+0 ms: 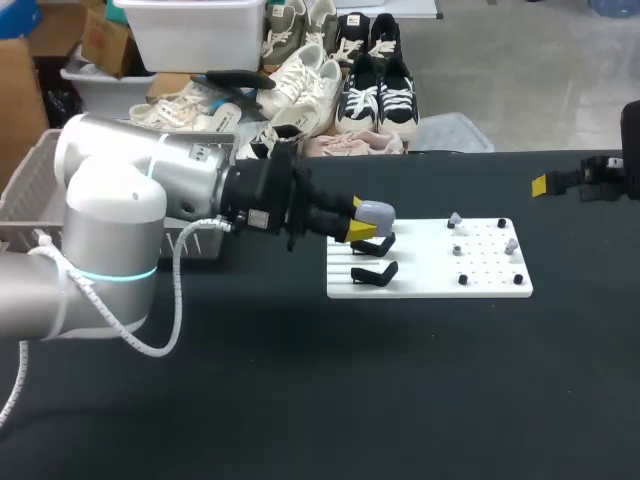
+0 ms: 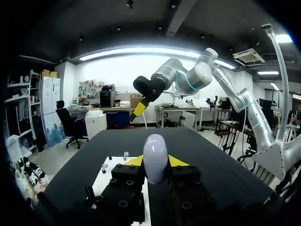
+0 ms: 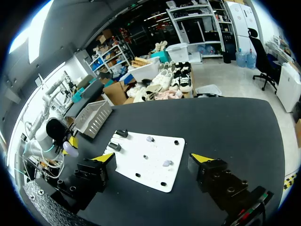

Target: Pick up each earbud case from the left stands, insert the matching earbuds, close the lid, and place the case in the box.

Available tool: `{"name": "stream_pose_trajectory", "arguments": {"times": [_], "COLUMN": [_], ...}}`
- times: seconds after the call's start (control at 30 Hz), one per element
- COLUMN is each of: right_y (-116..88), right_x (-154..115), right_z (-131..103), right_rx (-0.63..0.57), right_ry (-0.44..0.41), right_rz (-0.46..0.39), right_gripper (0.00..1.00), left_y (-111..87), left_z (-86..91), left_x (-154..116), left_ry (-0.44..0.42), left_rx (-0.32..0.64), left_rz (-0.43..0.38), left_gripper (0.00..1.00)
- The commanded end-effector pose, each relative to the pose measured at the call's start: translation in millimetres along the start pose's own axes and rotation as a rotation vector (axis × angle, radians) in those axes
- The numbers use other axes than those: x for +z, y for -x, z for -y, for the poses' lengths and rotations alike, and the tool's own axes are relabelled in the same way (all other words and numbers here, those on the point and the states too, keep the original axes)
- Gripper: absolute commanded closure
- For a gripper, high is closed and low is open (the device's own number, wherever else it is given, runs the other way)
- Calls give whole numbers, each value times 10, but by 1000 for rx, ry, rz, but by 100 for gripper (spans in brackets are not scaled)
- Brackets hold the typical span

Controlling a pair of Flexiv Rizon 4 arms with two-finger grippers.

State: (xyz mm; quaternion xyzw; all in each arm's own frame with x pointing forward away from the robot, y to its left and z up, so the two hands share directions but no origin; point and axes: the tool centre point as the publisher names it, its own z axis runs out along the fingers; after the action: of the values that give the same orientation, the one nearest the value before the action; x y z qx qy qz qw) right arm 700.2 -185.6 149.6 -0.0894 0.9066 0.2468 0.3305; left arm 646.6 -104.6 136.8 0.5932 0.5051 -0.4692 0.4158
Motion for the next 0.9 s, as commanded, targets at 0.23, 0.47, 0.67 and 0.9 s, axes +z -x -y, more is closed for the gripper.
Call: {"name": "stream_pose_trajectory", "arguments": {"times": [0.23, 0.47, 0.67, 0.9], "right_y": [3, 3, 3, 3], "right_x": [1, 1, 1, 1], "right_z": [10, 10, 10, 10], "right_rx": [-1, -1, -1, -1], "right_ry": [3, 3, 3, 3], "right_rz": [-1, -1, -1, -1], "right_gripper": [0, 0, 0, 0], "left_y": [91, 120, 120, 120], "left_z": [241, 238, 238, 238], "left_x": [120, 94, 94, 94], "left_ry": [137, 150, 150, 150], "left_rx": [14, -3, -3, -3], "left_rz": [67, 62, 62, 62], "left_gripper": [100, 100, 100, 100]}}
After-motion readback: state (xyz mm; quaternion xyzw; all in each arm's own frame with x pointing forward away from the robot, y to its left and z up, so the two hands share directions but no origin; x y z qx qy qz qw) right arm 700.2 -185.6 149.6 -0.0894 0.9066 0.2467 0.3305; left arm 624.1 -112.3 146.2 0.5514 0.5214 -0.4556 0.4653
